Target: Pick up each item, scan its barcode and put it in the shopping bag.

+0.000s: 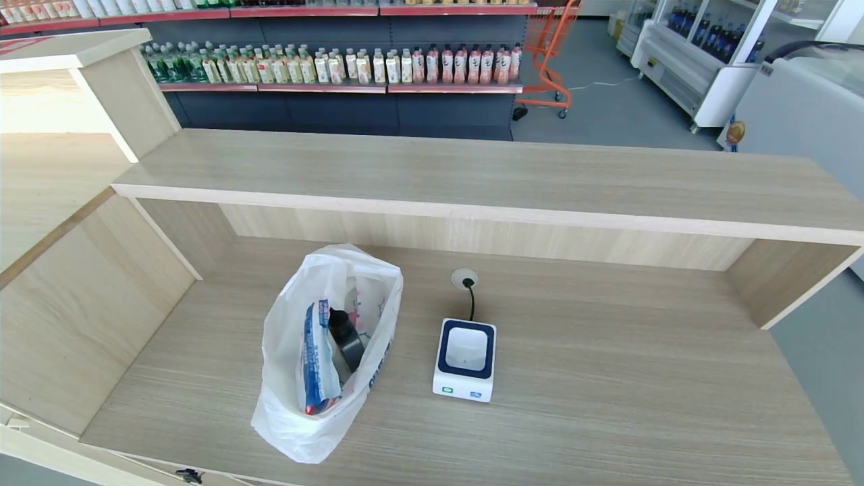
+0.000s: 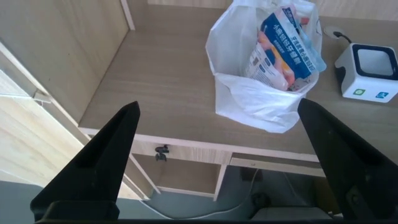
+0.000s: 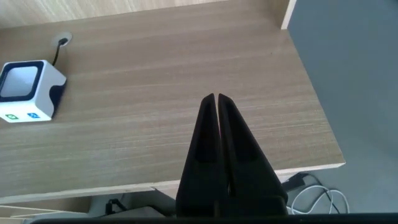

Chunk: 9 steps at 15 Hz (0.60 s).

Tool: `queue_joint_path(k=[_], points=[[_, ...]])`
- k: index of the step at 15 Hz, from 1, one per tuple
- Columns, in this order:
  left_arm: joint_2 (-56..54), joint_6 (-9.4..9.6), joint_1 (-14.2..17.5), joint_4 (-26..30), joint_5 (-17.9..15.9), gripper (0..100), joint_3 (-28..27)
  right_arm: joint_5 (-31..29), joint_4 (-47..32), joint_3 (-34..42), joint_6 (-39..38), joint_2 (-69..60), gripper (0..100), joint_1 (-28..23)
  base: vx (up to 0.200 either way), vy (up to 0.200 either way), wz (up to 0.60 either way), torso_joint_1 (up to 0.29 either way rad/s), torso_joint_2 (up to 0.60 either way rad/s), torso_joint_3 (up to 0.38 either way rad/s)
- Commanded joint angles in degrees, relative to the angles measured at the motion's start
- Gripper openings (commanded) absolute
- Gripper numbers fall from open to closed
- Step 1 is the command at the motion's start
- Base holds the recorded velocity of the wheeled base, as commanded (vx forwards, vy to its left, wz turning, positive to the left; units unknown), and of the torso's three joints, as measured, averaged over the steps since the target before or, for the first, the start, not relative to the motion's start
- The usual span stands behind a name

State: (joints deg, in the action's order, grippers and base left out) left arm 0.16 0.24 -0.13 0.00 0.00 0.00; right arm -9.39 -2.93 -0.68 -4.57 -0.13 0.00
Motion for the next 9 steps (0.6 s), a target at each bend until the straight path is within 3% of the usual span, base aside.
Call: queue_joint_path(k=[1,9], points=[[-0.1,0.02,0.0,0.0,0.0,100,0.0,0.0,0.0,0.0,0.0,0.1,0,0.0,0.0,0.0,0.0,0.0,0.0,0.0],[-0.1,0.02,0.0,0.0,0.0,100,0.0,0.0,0.0,0.1,0.2,0.1,0,0.0,0.0,0.0,0.0,0.0,0.0,0.0]])
